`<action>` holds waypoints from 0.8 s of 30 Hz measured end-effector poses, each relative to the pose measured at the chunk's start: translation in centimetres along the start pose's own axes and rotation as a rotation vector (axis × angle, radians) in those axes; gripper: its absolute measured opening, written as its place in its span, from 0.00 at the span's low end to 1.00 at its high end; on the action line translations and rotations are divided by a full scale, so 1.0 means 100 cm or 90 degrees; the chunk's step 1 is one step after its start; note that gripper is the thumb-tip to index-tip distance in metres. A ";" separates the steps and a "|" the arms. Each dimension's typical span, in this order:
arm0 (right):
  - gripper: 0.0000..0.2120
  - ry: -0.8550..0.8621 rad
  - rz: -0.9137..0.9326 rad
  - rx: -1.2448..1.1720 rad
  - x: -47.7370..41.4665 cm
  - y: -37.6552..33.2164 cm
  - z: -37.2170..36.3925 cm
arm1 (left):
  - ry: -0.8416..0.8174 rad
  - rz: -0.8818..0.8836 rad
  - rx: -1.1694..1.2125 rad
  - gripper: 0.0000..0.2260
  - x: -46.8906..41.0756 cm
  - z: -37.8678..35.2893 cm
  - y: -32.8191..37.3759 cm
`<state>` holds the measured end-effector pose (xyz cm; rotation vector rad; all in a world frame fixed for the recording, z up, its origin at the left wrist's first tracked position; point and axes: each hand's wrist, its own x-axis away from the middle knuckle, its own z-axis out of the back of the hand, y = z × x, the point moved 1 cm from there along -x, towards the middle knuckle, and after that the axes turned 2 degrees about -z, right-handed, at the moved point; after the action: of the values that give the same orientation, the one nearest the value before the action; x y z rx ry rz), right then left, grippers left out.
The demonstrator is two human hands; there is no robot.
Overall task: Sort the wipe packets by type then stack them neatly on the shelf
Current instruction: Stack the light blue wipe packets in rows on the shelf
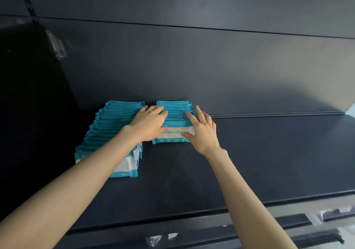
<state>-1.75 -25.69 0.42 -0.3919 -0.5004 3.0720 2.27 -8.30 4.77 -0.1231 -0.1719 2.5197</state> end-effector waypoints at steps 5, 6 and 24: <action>0.21 0.099 -0.044 -0.030 0.028 0.002 0.038 | 0.103 0.004 0.093 0.23 0.011 0.022 0.022; 0.20 0.122 -0.050 -0.032 0.037 0.004 0.046 | 0.124 0.002 0.118 0.22 0.013 0.026 0.028; 0.14 0.229 -0.300 -0.020 0.384 0.171 0.093 | 0.209 -0.235 0.456 0.13 0.136 -0.031 0.345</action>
<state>-40.63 -43.14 -5.72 -0.6953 -0.5318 2.4729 -27.99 -28.03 -4.17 -0.1887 0.7619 2.0165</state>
